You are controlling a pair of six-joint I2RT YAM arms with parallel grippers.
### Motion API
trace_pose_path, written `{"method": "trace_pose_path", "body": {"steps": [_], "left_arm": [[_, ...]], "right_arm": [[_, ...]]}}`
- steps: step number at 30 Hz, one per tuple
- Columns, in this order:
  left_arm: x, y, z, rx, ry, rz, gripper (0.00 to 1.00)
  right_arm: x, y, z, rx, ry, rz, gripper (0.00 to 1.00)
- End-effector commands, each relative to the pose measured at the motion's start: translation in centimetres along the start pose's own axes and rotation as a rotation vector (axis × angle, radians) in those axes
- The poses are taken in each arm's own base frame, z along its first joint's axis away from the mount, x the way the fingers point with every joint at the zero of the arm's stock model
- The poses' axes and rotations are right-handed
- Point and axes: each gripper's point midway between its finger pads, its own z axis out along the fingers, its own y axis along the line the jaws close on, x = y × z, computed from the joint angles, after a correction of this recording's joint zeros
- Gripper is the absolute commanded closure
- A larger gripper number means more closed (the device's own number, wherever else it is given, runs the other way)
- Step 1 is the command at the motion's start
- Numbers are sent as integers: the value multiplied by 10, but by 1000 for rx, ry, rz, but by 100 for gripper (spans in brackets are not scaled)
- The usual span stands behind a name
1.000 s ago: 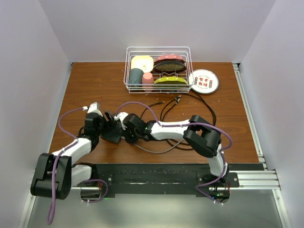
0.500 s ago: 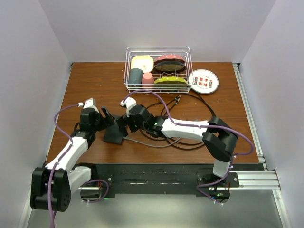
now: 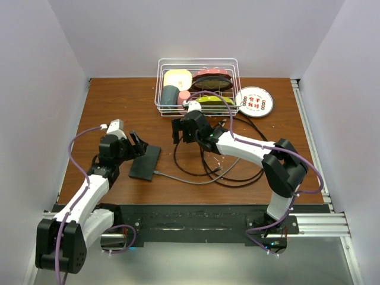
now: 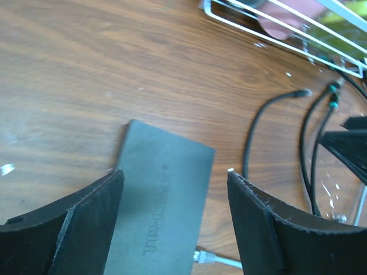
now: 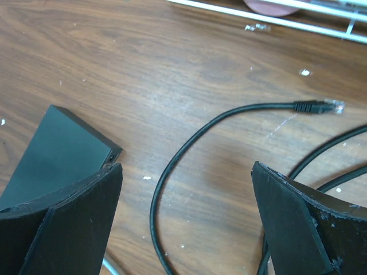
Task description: Insert the plug into the switch port
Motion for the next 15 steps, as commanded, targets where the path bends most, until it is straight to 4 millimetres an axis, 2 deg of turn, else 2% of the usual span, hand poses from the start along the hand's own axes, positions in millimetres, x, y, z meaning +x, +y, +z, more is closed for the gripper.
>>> {"method": "trace_pose_path", "body": {"steps": [1,2,3,4,6,7,9,11,12,13,14,15], "left_arm": [[-8,-40,9,130,-5,114,25],[-10,-45,13,134,-7,133,25],[-3,-47,21,131,26,148,26],[-11,-62,24,163,21,181,27],[-2,-70,37,173,68,209,28],[-9,-84,41,201,58,234,29],[-4,-92,53,214,73,263,30],[-8,-114,60,259,53,293,30],[2,-115,71,254,85,310,30],[-2,-132,75,280,73,342,30],[0,-136,81,270,81,361,30],[13,-135,94,257,118,382,30]], "right_arm": [[-12,1,-19,16,-43,50,1],[-8,-4,-20,28,-39,53,1],[-10,-8,-23,35,-47,58,1],[-14,-9,-29,30,-62,65,1],[-11,-21,-33,36,-57,88,2],[-17,-24,-41,29,-73,104,2],[-11,-38,-44,32,-59,131,2],[-14,-49,-55,30,-76,152,3],[-16,-53,-60,33,-87,158,2],[-16,-57,-64,36,-93,161,3],[-18,-65,-72,43,-107,172,3],[-18,-69,-76,44,-111,174,4]]}}
